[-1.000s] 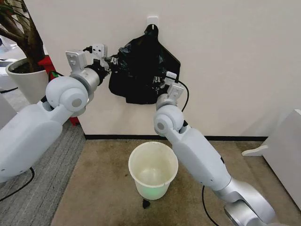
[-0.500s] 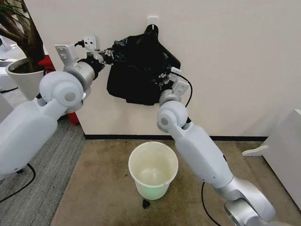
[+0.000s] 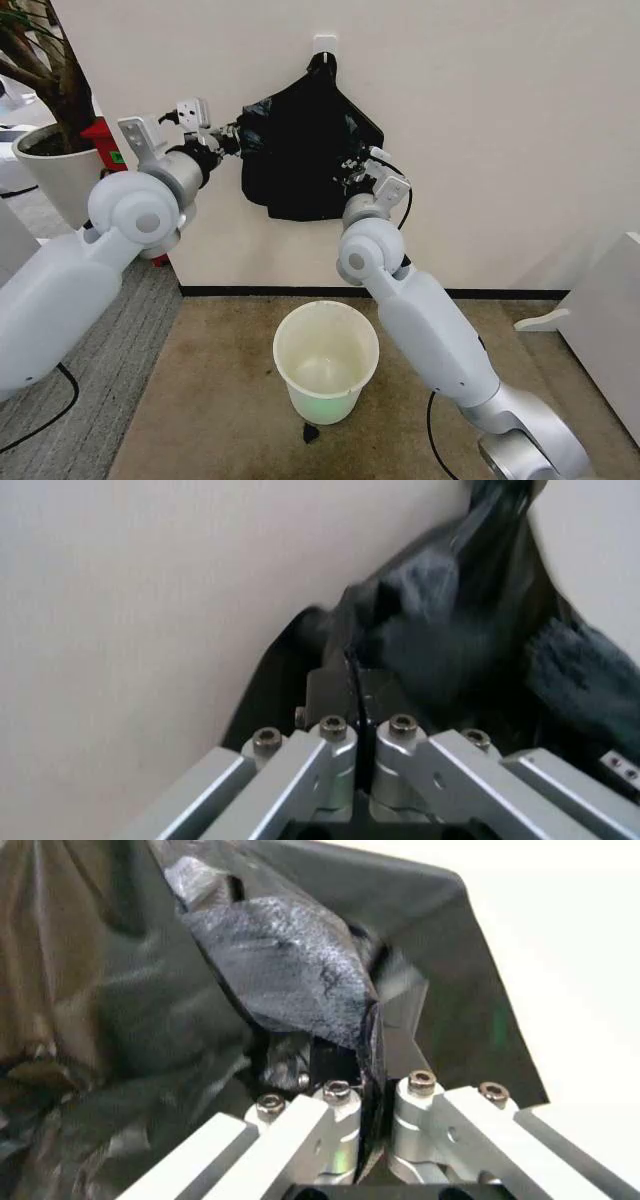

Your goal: Place the garbage bag over the trash bin.

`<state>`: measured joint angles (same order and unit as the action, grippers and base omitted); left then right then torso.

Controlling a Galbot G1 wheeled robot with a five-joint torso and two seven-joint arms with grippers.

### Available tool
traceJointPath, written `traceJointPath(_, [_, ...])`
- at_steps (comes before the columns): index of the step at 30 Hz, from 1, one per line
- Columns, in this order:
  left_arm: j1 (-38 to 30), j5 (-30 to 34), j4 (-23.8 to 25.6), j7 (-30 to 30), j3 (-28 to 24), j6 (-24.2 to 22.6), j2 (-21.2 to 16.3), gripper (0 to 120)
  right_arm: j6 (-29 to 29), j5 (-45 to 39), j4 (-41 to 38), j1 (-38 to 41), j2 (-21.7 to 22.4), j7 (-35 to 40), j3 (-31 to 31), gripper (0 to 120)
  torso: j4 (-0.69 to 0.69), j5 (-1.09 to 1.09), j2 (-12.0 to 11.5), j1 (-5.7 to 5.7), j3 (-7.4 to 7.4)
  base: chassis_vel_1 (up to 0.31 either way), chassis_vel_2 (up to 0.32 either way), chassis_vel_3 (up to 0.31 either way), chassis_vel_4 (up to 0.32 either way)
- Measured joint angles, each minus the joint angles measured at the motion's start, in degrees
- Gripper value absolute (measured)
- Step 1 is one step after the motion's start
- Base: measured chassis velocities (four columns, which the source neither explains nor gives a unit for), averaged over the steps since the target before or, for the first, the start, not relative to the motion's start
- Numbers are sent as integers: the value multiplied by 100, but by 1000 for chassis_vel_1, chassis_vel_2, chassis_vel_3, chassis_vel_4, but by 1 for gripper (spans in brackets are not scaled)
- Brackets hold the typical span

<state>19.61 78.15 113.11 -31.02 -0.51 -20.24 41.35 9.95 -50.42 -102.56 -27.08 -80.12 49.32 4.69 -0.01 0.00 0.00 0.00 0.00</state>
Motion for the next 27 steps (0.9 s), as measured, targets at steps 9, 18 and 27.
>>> traceJointPath(9, [1720, -145, 854, -234, 327, 96, -497, 0, 118, 44, -747, -1169, 143, 77, -84, 0, 3, -2, -1, 0, -1, 0, 0, 0, 0])
traceJointPath(18, [1832, -132, 1404, -121, 668, 224, -990, 0, 102, -253, -1299, -1056, 398, 76, -155, 0, 2, 1, -1, 0, -1, 0, 0, 0, 0])
traceJointPath(27, [2737, -233, 2327, 112, 800, 409, -1541, 0, 196, -1131, -2368, -1467, 1383, 119, -591, 0, 1, 0, -1, 0, 0, 0, 0, 0, 0])
